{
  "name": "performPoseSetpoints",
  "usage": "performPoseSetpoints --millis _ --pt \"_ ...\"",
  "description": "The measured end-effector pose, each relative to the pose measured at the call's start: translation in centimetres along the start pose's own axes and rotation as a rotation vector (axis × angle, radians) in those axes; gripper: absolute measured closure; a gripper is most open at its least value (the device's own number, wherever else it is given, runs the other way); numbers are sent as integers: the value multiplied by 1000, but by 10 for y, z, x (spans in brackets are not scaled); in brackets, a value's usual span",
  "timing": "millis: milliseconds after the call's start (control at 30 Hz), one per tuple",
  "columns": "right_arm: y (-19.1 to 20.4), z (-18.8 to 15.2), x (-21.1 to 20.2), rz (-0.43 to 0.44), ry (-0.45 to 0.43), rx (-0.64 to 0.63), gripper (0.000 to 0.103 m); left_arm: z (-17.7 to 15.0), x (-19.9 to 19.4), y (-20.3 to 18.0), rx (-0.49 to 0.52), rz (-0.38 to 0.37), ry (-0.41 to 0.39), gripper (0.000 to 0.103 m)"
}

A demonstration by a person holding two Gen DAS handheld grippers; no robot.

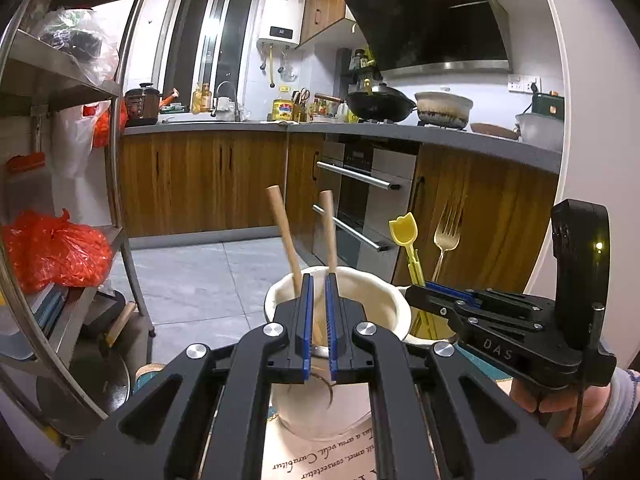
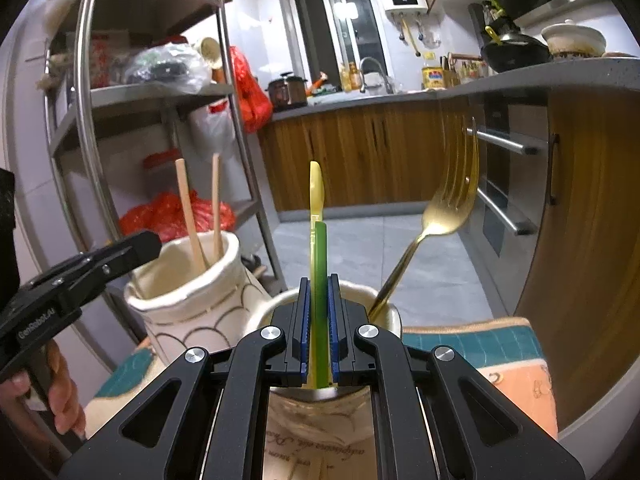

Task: Organize utensils
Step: 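Lower the green utensil into the short pot and open the right tool while the left releases the chopstick, then withdraw both tools and move the right tool toward another yellow utensil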

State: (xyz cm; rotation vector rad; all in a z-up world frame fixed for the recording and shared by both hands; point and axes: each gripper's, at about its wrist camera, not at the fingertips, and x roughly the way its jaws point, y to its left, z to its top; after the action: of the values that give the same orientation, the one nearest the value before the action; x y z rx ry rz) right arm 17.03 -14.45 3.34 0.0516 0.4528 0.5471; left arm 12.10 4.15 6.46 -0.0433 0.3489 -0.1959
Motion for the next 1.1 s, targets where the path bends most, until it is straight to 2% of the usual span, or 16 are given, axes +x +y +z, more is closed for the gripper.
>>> performPoseSetpoints --millis 133,200,233,267,400,433,467,533,600,667,767,800,833,867,900,1100 --pt "-3 -1 -3 4 10 15 94 1 -3 -1 1 8 2 94" --pt "-3 0 -5 5 6 18 89 1 -6 -1 0 12 5 83" --pt "-3 1 -7 9 5 20 86 2 -8 -2 0 18 7 71" --pt "-3 1 -10 8 2 20 86 2 -12 -3 2 19 4 66" --pt "-1 5 -22 -1 -12 21 85 3 -21 -8 12 28 11 65" --pt "0 6 -25 -6 -15 20 83 3 -25 -9 11 26 8 60" --pt "1 7 -30 -11 -20 18 80 3 -29 -9 9 26 5 52" --pt "1 8 -41 -22 -36 17 71 4 -37 -10 1 27 -5 45" --pt "-2 11 -53 -34 -43 23 65 6 -45 -11 -2 24 -5 44" --pt "-3 11 -61 -41 -43 33 57 6 -51 -13 -2 30 -7 34" --pt "-9 10 -78 -44 -56 52 35 6 -64 -16 -3 40 -22 19" --pt "-11 9 -85 -46 -64 58 24 6 -68 -18 -2 40 -27 17" --pt "-14 8 -93 -49 -74 63 16 6 -72 -20 0 40 -30 12" --pt "-15 6 -97 -53 -78 64 13 5 -76 -22 2 45 -30 6" --pt "-17 5 -102 -62 -78 67 9 4 -80 -24 5 51 -30 5" --pt "-29 -8 -124 -122 -53 68 6 -8 -93 -40 30 52 -5 5"
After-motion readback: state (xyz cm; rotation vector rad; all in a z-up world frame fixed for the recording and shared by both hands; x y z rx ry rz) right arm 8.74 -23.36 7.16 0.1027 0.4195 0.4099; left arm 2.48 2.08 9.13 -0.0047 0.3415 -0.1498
